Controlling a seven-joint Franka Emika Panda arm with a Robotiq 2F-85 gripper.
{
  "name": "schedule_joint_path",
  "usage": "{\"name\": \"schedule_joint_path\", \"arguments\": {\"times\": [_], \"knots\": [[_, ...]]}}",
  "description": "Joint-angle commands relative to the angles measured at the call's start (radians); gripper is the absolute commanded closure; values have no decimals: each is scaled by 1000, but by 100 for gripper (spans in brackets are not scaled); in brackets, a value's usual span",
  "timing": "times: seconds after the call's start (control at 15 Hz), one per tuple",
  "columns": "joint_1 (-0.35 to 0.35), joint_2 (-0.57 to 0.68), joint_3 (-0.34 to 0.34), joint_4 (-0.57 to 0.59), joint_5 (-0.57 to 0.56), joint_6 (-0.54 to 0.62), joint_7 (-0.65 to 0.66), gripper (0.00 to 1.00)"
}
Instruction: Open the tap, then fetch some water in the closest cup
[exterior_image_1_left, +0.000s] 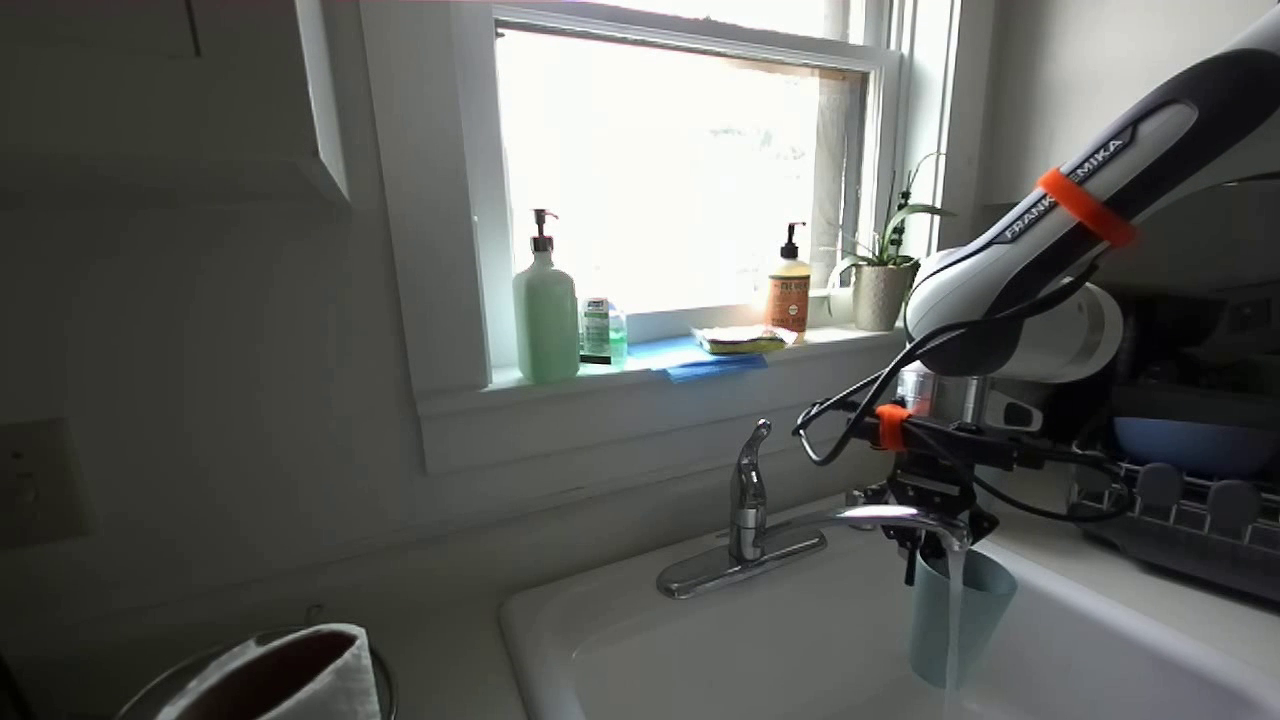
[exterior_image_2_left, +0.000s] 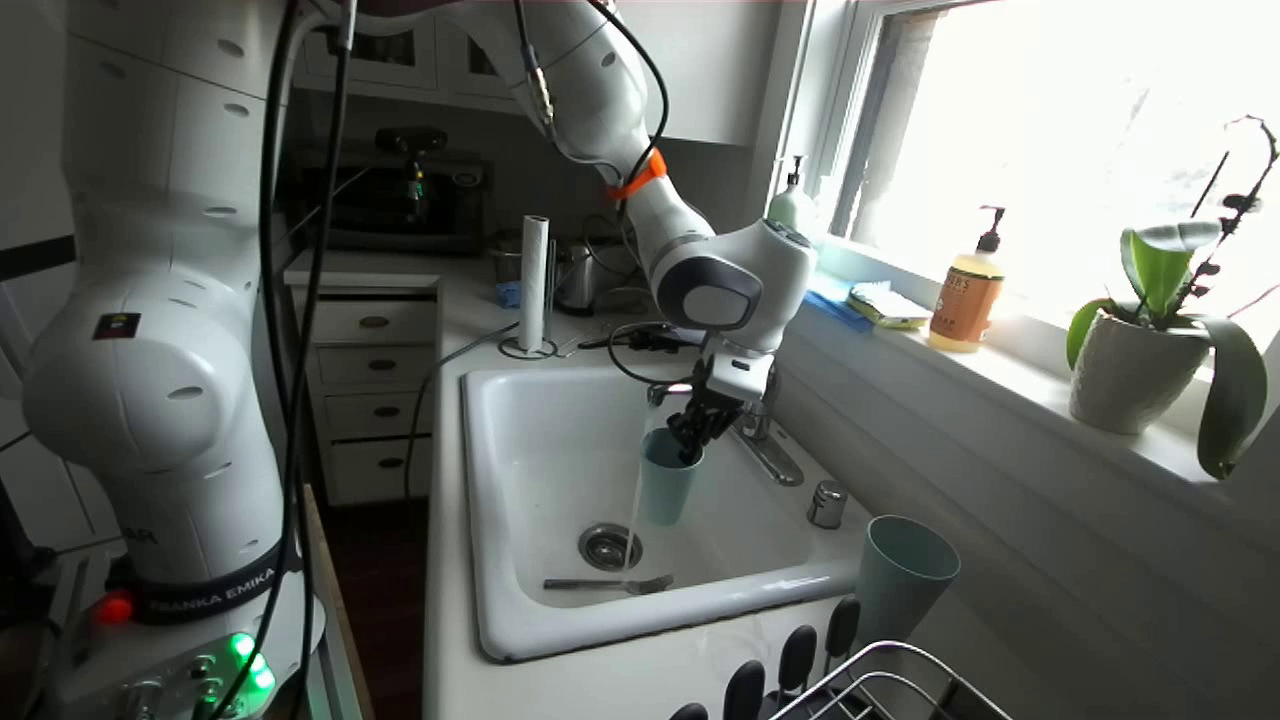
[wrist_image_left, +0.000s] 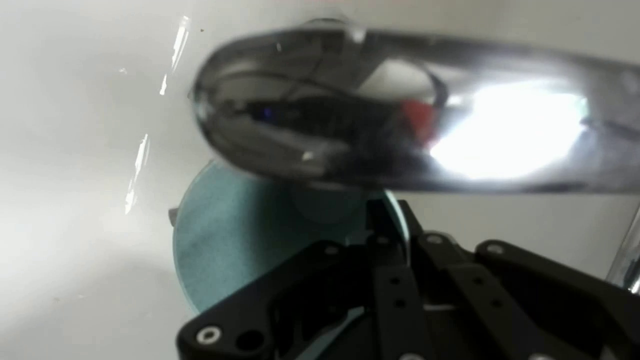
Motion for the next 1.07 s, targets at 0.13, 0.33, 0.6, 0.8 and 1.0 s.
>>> {"name": "schedule_joint_path", "arguments": {"times": [0.13, 0.33, 0.6, 0.8, 1.0], "knots": [[11, 4, 19, -6, 46, 7, 35, 99], [18, 10, 27, -10, 54, 11, 42, 99], [15, 16, 27, -8, 45, 17, 36, 99], [5, 18, 23, 4, 37, 5, 6, 99], [3, 16, 19, 4, 38, 1, 6, 99]]}}
